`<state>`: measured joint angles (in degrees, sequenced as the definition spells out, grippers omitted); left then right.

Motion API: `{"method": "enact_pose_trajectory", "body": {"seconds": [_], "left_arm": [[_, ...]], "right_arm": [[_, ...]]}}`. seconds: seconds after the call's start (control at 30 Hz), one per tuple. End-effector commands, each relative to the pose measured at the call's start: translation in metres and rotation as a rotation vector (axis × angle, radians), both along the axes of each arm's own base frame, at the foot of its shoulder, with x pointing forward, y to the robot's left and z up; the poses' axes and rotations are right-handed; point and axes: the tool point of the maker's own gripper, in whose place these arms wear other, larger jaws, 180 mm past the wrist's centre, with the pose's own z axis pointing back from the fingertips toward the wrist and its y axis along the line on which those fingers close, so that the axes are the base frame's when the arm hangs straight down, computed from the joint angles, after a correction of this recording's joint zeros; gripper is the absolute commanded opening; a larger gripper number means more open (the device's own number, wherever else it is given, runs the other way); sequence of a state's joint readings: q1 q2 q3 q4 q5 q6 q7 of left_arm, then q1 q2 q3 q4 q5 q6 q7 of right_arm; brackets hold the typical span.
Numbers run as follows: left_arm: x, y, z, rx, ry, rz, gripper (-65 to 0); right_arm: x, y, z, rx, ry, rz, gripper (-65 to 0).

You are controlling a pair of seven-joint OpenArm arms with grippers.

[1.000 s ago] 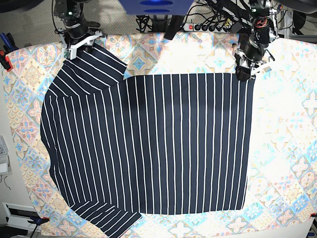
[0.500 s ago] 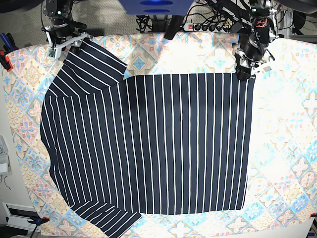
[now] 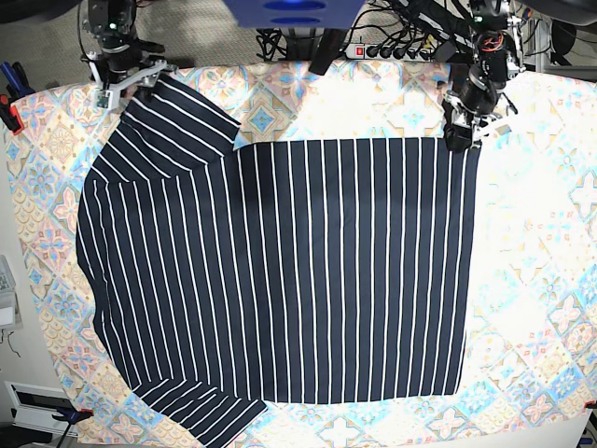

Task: Fold the T-shirt properly
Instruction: 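Lower the right gripper onto the folded sleeve corner and grasp it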

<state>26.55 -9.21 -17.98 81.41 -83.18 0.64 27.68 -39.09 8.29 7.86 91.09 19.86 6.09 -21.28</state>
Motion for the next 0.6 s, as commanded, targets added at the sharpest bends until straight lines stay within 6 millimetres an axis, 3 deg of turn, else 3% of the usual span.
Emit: {"method": "enact_pose_trajectory", "body": {"seconds": [0.0,0.43,0.57], "left_arm": [[0.0039,0.0032,0.0069,0.008,-0.026,-0.005,-65.0],[0.0039,0.0032,0.0069,0.008,-0.026,-0.005,-65.0],[0.0032,0.0032,0.0067,0.008,-0.024,-0.005,-65.0]], "right_arm": [[-0.0050,0.0129,-0.0022,0.046,0.019,0.026,-36.5],[-0.0134,0.0186,-0.0083,0.062,0.076,0.040,-63.7],[-0.0053,0.0200,-0.0004,0.059,0.047,0.048,-65.0]]}}
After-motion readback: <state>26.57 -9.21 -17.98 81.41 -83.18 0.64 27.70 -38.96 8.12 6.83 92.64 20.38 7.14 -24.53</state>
